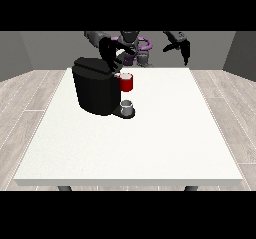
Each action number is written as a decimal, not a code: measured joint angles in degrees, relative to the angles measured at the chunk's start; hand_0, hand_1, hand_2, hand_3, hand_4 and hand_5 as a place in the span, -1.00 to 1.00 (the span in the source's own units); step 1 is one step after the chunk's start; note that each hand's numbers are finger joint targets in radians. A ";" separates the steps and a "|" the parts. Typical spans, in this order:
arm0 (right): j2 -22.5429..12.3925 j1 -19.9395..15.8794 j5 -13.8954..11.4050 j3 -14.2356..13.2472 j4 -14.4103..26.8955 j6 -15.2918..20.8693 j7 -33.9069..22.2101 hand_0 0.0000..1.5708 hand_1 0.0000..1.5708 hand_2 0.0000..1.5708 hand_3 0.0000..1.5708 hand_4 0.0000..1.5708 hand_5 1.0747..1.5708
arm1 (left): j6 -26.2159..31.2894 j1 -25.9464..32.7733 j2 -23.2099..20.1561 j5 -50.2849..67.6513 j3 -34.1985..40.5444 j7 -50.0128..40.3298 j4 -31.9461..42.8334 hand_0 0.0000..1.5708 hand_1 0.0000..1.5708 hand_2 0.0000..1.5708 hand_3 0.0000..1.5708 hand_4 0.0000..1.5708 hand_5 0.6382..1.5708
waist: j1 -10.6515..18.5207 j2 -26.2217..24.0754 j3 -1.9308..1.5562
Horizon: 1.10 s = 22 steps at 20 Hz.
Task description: Insert the coffee pod into the coffee machine and close the lid
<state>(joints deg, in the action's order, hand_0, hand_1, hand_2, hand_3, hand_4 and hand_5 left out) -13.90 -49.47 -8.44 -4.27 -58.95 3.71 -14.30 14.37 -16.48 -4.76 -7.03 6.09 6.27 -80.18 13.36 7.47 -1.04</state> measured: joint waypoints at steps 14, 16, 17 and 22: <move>-7.25 -2.01 -4.88 -1.69 -6.25 -1.48 -12.16 -1.00 -1.00 -1.00 -1.00 -1.00 1.00 | 2.18 -4.70 0.50 0.50 -2.04 1.29 0.28 -1.00 -1.00 -1.00 -1.00 -0.53 1.00 | 7.08 4.35 -1.08; -8.61 -2.69 -5.74 -2.19 -6.87 -1.88 -13.05 -1.00 -1.00 -1.00 -1.00 -1.00 1.00 | 2.59 -5.58 0.77 0.51 -2.63 1.33 0.38 -1.00 -1.00 -1.00 -1.00 -0.50 1.00 | 8.43 5.36 -1.27; -9.22 -3.16 -5.87 -2.55 -7.16 -2.24 -12.94 -1.00 -1.00 -1.00 -1.00 -1.00 1.00 | 2.51 -6.20 0.95 0.53 -2.69 1.39 0.43 -1.00 -1.00 -1.00 -1.00 -0.46 1.00 | 8.96 6.02 -1.34; -10.97 -6.06 -5.79 -5.23 -7.01 -2.30 -12.94 -1.00 -1.00 -1.00 -1.00 -1.00 1.00 | 3.72 -8.70 1.28 0.77 -3.81 1.50 0.39 -1.00 -1.00 -1.00 -1.00 -0.68 1.00 | 13.34 8.84 -1.60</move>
<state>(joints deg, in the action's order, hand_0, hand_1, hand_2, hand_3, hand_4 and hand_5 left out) -24.88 -55.53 -14.23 -9.50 -65.96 1.40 -27.24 18.09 -25.18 -3.48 -6.27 2.28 7.77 -79.80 26.69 16.31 -2.64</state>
